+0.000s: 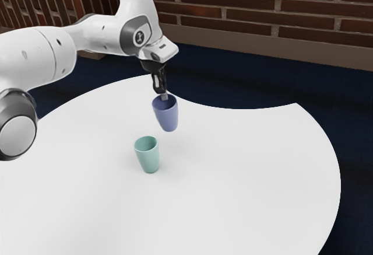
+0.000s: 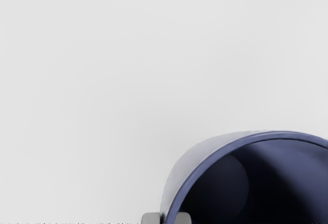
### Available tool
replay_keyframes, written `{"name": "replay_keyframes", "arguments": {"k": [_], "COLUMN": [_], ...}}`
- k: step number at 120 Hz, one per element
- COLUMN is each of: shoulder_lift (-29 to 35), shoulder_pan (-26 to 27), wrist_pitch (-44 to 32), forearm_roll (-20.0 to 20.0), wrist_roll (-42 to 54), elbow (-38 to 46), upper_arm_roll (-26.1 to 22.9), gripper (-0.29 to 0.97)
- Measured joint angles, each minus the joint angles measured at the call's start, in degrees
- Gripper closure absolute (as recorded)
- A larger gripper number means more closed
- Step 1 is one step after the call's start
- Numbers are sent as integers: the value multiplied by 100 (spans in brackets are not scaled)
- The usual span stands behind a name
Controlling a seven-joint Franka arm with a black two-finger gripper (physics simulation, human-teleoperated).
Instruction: Place the left cup onto the right cup
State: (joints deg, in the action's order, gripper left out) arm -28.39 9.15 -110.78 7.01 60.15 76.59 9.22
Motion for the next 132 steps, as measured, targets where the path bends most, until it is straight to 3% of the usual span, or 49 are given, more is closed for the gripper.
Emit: {"name": "replay_keyframes", "arguments": {"k": [132], "shoulder_lift": [578], "shoulder_pan": [-6], "wrist_pitch": [629], "forearm_roll": [-226], "wrist_roll": [-570], "elbow": [657], "upper_arm_roll": [32], "gripper": [79]}}
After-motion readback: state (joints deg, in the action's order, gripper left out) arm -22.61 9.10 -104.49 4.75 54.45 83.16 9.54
